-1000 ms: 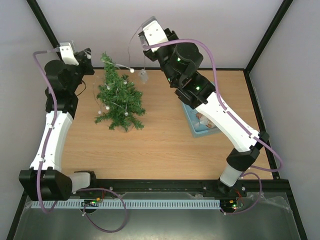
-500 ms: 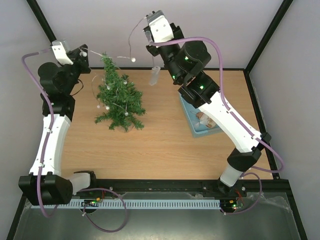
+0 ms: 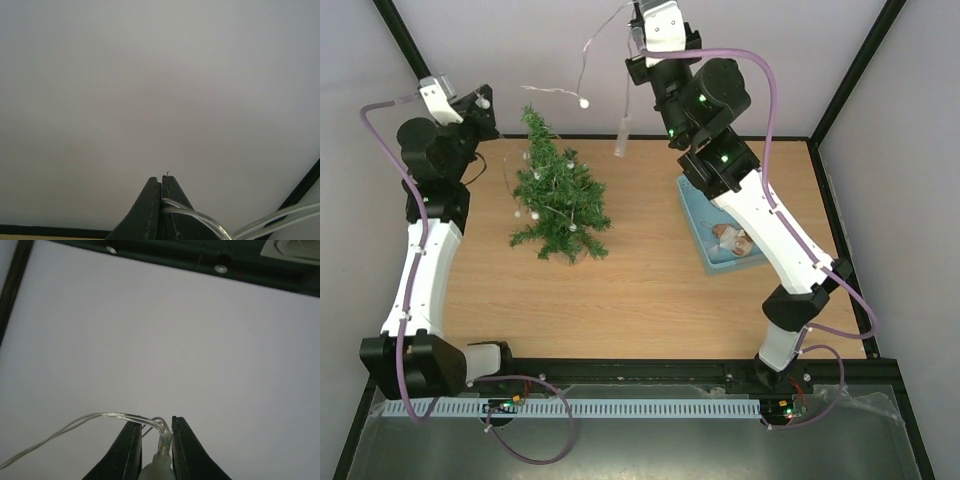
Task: Decorate the small christmas tree
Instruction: Wrap the decoration item around the Christmas tree.
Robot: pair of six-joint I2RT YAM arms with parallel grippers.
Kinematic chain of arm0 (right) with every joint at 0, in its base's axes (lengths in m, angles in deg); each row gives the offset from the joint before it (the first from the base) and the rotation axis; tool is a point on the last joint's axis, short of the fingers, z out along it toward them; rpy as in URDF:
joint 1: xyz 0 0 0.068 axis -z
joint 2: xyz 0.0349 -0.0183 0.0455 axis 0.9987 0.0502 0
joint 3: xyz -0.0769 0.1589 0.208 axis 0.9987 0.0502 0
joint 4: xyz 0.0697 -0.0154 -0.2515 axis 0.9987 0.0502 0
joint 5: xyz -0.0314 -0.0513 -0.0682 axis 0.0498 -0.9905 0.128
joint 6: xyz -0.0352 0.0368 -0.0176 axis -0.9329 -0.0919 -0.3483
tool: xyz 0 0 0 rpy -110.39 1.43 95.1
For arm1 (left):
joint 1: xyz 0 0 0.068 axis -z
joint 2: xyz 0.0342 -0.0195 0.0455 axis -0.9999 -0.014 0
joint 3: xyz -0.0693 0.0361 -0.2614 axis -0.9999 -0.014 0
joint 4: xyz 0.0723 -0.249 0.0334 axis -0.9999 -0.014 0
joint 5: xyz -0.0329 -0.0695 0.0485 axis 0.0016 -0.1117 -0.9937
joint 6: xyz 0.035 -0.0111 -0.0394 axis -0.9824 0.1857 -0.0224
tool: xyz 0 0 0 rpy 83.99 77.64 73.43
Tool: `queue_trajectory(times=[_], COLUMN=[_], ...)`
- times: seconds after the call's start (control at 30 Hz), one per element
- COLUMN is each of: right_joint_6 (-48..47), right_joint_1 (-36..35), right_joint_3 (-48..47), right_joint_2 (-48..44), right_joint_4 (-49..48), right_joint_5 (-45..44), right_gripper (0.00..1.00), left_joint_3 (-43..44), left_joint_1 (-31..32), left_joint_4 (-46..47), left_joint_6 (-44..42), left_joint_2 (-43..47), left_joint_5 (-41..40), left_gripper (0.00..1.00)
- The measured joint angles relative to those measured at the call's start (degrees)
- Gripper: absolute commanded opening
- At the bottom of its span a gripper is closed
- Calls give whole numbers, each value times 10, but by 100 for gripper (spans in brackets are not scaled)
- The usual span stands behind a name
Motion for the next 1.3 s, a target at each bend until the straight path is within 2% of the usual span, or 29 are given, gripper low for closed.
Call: queue_trajectory(times=[0.1,0.23,0.47,0.67,1.07,1.3], right_joint_6=[24,54,96,120,144,146], right_joint_1=[22,48,82,106,151,170], right_joint_3=[3,36,106,141,164,169], right_joint_2=[9,11,8,-6,-35,-35], right_joint_4=[15,41,73,86,86,86], right_joint_5=[-8,-26,-38,-35,-10,3], right_gripper=[9,9,8,8,8,7], left_joint_3=[3,10,60,68,15,15], left_joint_1=[0,0,0,0,-2,-6], left_joint_4=[-1,-22,-102,-163,-247,-287], left_joint_6=[1,-2,-15,-27,-36,-43], left_joint_2=[-19,-48,-98,-96,-21,-14], left_joint_5=[2,13,40,66,137,135], left_gripper=[5,13,34,51,63,66])
